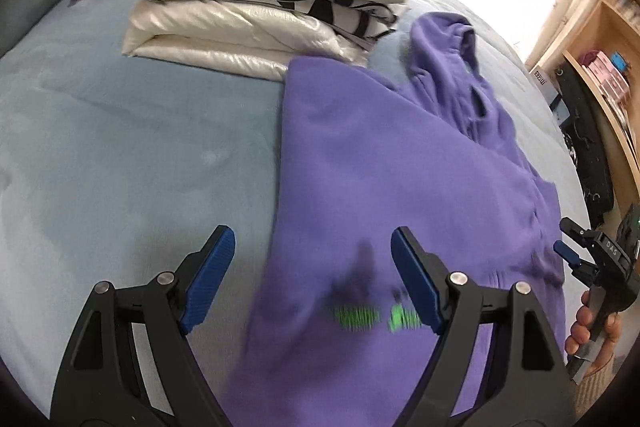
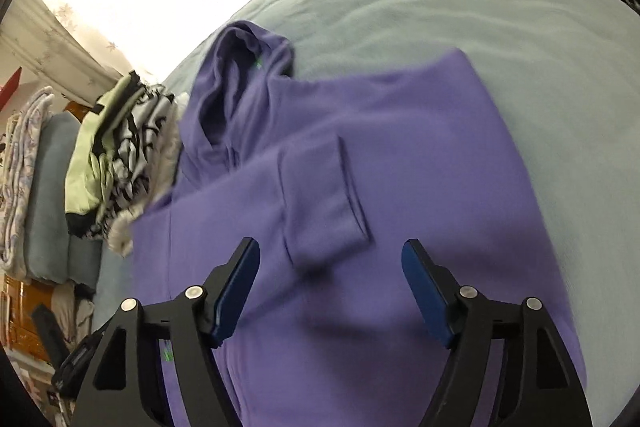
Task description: Fold large clothes
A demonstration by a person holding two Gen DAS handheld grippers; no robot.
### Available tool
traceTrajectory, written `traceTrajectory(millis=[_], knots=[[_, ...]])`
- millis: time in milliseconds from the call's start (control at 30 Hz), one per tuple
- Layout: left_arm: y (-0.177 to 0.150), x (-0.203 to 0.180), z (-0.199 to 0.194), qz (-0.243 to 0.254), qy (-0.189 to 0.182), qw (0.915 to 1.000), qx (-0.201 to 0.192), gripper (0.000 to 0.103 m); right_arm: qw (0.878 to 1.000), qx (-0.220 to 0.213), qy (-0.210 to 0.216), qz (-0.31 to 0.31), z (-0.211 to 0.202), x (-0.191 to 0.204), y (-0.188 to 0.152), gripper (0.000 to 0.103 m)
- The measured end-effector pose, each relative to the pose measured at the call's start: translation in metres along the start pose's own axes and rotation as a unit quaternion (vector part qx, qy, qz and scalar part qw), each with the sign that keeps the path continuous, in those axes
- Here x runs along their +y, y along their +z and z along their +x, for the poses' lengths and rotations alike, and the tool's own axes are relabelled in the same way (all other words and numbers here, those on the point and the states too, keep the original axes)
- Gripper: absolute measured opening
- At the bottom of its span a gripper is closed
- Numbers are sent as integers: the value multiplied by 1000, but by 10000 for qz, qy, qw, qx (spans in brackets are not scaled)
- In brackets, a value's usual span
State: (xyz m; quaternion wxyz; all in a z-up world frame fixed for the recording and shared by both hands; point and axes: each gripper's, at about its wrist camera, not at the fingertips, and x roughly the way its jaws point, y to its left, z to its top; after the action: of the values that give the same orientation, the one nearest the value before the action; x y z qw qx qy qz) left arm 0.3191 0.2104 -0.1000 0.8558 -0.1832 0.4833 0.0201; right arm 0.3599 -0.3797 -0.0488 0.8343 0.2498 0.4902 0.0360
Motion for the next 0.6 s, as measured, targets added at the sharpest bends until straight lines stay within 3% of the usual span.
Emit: traceTrajectory(millis=[167,333,367,400,433,467,500,600], knots=[[38,6,42,-240,64,9992,314,78,9996,234,121,-133,53,9,42,76],[57,4,77,-197,120,9984,513,78,9982,224,116,-540,91,25,52,75],[58,2,84,-193,143,9983,532,78,9972,191,120,-718,95,31,52,67],[60,0,87,-179,161,9985,490,70,9962,190,73,-846,97,35,47,48],[61,-3,87,-135,145,9990,395,41,9943,262,49,-1032,101,41,47,38],[63,-8,85,-36,78,9995,305,29,9935,275,108,-1097,98,43,41,24],[63,-13,81,19,206,9996,173,18,9930,196,169,-1154,93,48,40,22],[56,-28,56,343,443,9973,-482,14,9889,-421,435,-1357,66,66,38,21]])
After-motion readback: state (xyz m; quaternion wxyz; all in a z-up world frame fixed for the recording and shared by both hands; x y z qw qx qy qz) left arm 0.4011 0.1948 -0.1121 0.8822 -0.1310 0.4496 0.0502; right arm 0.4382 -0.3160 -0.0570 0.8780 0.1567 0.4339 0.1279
